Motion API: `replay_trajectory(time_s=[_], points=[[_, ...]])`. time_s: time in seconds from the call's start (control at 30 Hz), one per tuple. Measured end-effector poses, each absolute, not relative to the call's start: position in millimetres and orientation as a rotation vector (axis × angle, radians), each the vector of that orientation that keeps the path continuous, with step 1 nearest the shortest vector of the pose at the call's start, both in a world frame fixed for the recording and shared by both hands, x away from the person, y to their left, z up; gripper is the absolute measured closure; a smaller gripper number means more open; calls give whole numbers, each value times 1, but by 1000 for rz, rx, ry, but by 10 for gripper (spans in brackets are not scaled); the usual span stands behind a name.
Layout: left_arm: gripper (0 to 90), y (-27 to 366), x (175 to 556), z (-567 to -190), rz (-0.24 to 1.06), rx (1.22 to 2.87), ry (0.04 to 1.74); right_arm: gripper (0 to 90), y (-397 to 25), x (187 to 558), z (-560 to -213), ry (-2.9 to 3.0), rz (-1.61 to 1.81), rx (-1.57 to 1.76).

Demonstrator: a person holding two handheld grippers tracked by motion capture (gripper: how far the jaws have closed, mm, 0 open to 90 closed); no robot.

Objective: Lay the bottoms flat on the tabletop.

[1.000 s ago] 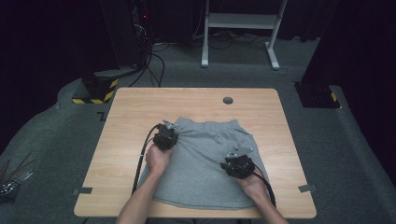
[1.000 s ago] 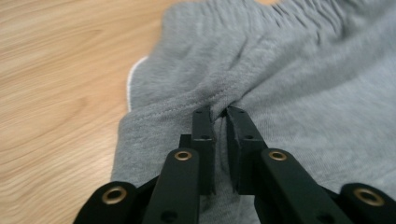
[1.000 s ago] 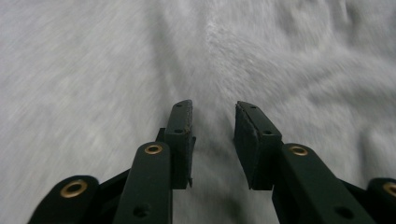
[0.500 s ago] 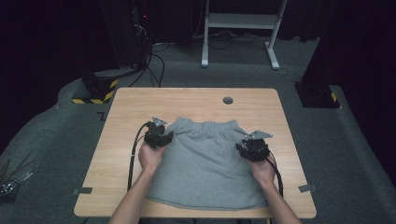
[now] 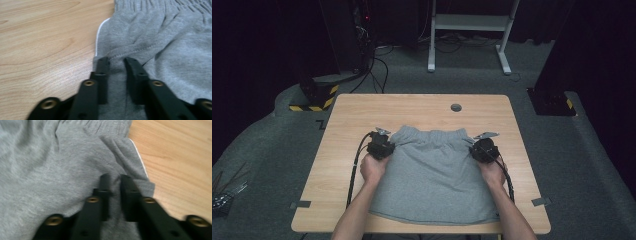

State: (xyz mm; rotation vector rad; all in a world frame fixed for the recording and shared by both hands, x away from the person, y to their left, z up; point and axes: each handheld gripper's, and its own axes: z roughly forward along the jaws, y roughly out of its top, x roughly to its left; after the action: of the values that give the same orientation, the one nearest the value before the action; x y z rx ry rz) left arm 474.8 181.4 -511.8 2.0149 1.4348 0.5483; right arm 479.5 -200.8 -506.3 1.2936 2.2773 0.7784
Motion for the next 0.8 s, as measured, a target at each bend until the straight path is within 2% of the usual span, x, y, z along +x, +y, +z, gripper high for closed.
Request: replay_trajectory(time_s=[0.03, 0.1, 0.17, 0.23, 0.27, 0.33, 0.4, 0.47, 0.53, 0.57, 0.6, 0.8], points=[[822, 183, 475, -511, 561, 2022, 1433, 859, -198, 481, -505, 2282, 740, 1266], [844, 184, 475, -510, 586, 2023, 1426, 869, -199, 484, -500, 2243, 699, 1235], [849, 188, 474, -504, 676, 1968, 1406, 870, -208, 487, -493, 2180, 731, 1281], [846, 190, 475, -502, 688, 1943, 1399, 865, -214, 490, -487, 2129, 725, 1286], [835, 191, 481, -504, 625, 1960, 1413, 850, -216, 492, -487, 2127, 719, 1301], [779, 190, 483, -507, 616, 1977, 1408, 750, -218, 496, -490, 2136, 719, 1329], [673, 191, 479, -506, 598, 1963, 1406, 639, -217, 496, -496, 2168, 707, 1365], [590, 193, 470, -503, 622, 1971, 1393, 590, -220, 489, -495, 2168, 752, 1377], [542, 194, 464, -501, 616, 1971, 1391, 575, -221, 484, -493, 2153, 779, 1374], [529, 199, 449, -498, 611, 1978, 1372, 572, -224, 470, -487, 2155, 829, 1340], [521, 199, 449, -498, 611, 1978, 1372, 572, -225, 462, -484, 2160, 858, 1317], [498, 199, 387, -492, 577, 2000, 1275, 585, -217, 408, -483, 2265, 948, 1188]])
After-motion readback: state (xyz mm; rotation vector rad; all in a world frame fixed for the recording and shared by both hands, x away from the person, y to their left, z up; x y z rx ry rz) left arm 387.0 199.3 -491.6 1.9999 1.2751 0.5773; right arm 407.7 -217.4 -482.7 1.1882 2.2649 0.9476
